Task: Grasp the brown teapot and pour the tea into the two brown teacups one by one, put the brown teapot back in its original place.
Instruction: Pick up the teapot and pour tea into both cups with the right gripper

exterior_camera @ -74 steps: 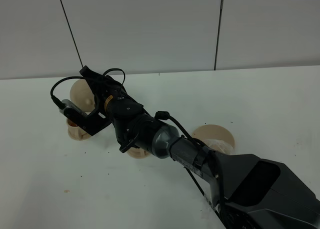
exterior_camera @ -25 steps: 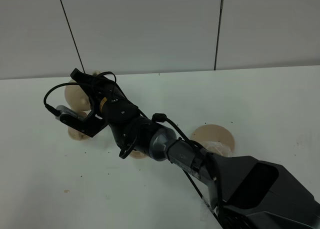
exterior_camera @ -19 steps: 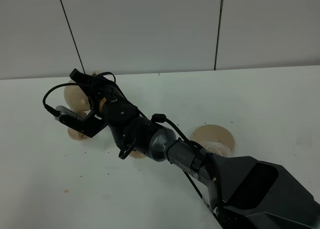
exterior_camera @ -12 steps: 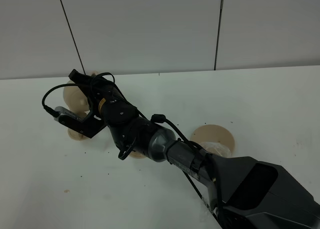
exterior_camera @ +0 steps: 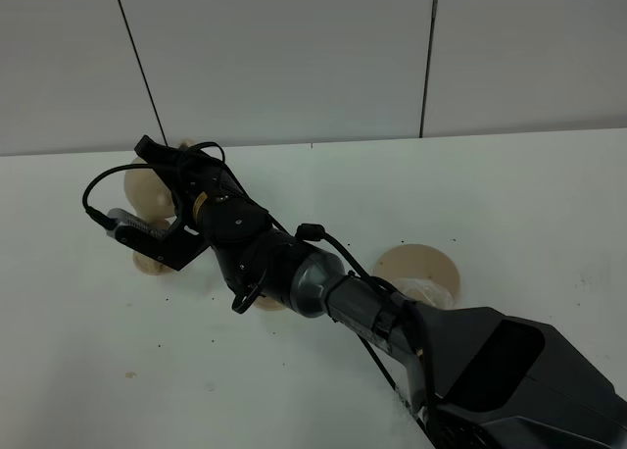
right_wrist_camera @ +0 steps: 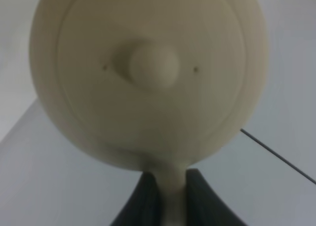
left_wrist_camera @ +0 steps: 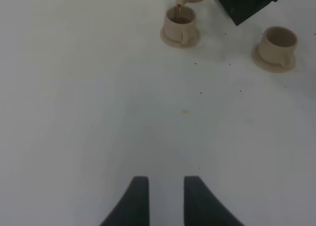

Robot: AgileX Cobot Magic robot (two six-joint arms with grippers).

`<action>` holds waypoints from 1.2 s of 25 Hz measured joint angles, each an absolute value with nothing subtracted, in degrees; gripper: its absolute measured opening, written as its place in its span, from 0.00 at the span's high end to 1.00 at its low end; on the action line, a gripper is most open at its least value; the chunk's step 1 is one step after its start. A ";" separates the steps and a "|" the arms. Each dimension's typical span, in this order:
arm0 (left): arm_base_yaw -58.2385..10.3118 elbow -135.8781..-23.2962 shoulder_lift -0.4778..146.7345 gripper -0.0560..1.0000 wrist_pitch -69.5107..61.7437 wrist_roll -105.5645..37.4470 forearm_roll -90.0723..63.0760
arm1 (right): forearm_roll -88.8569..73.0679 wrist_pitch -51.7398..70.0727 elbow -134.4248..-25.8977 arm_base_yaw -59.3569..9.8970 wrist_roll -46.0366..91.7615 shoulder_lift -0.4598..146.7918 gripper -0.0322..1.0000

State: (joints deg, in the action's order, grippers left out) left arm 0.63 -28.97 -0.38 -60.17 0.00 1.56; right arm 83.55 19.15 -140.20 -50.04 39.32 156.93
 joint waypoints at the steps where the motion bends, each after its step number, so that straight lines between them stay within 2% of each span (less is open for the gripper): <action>1: 0.63 -28.97 -0.38 0.72 -60.17 0.00 1.56 | 83.55 19.15 -140.20 -50.04 39.32 156.93 0.88; 30: 0.63 -28.97 -0.38 0.72 -60.17 0.00 1.56 | 83.53 19.25 -140.20 -50.08 39.08 156.93 0.88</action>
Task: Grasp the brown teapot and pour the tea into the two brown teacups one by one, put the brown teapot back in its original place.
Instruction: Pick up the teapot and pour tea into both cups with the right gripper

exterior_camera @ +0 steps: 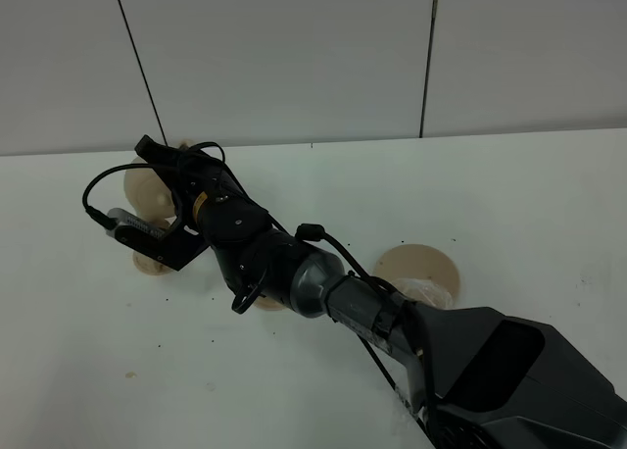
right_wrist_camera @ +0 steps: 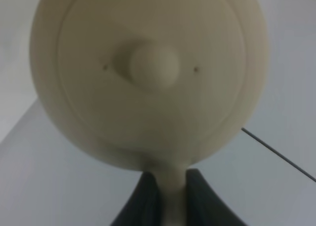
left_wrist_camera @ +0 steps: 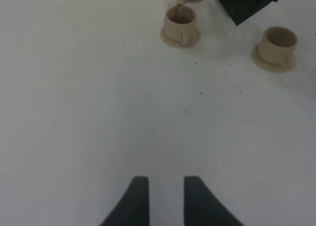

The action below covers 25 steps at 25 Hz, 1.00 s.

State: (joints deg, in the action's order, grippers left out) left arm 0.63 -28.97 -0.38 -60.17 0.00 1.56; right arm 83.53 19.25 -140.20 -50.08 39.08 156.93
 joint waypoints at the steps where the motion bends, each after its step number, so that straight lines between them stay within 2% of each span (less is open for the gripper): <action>1: 0.63 -28.97 -0.38 0.72 -60.17 0.00 1.56 | 83.60 19.25 -140.20 -50.08 39.08 156.93 0.88; 25: 0.63 -28.97 -0.38 0.72 -60.17 0.00 1.56 | 77.86 22.55 -140.20 -50.08 37.88 156.55 0.88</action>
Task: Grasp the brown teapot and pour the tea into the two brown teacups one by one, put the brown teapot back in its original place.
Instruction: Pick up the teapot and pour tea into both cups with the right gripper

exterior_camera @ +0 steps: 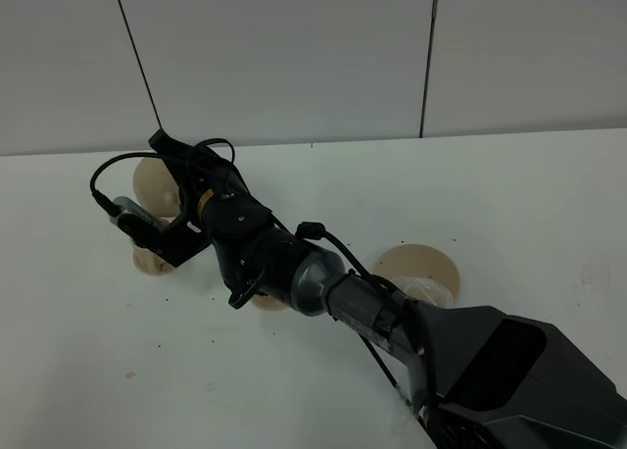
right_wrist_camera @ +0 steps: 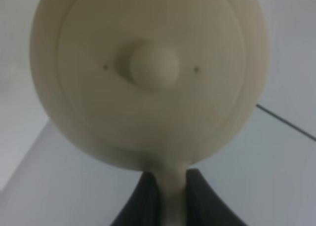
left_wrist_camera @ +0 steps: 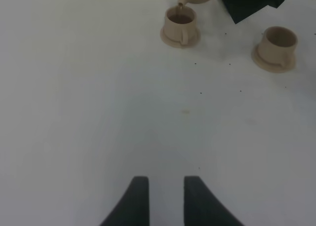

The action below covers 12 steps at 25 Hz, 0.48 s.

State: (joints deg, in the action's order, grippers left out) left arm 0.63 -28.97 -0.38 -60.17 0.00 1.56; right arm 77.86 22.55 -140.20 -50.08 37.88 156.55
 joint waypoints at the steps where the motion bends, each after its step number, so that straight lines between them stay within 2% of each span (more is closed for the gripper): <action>1: 0.63 -28.97 -0.38 0.72 -60.17 0.00 1.56 | 77.54 22.71 -140.20 -50.03 37.88 156.45 0.88; 12: 0.63 -28.97 -0.38 0.72 -60.17 0.00 1.56 | 69.59 24.93 -140.20 -50.03 39.08 156.03 0.88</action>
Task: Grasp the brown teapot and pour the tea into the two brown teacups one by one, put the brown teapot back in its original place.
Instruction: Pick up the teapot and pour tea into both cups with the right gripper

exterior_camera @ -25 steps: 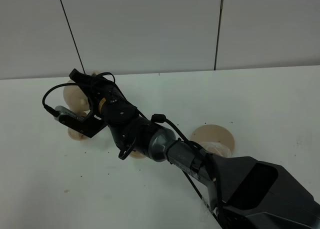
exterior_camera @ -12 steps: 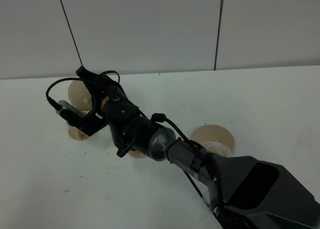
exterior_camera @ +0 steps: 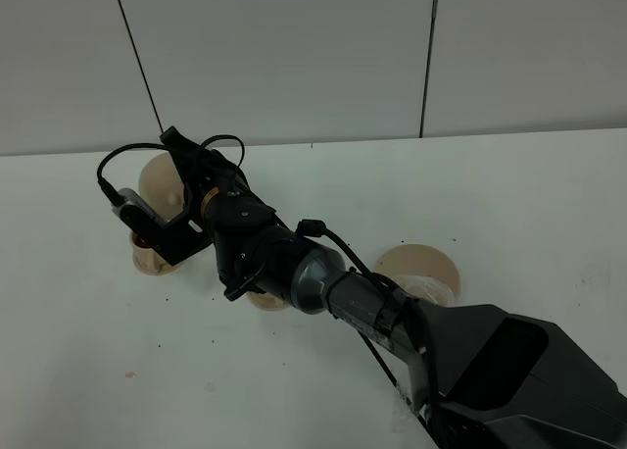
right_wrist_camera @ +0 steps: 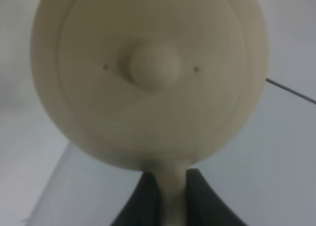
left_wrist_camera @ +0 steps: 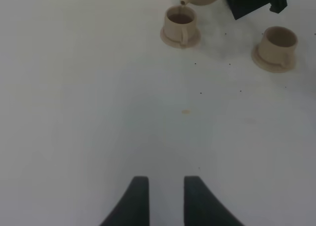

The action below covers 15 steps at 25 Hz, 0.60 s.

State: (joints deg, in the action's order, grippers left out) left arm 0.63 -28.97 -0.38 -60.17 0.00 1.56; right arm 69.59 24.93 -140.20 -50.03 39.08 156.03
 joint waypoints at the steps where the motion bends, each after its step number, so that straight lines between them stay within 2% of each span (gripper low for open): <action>1: 0.63 -28.97 -0.38 0.72 -60.17 0.00 1.56 | 68.98 24.99 -140.20 -50.03 39.14 155.88 0.88; 15: 0.63 -28.97 -0.38 0.72 -60.17 0.00 1.56 | 53.90 28.28 -140.20 -50.03 43.87 152.09 0.88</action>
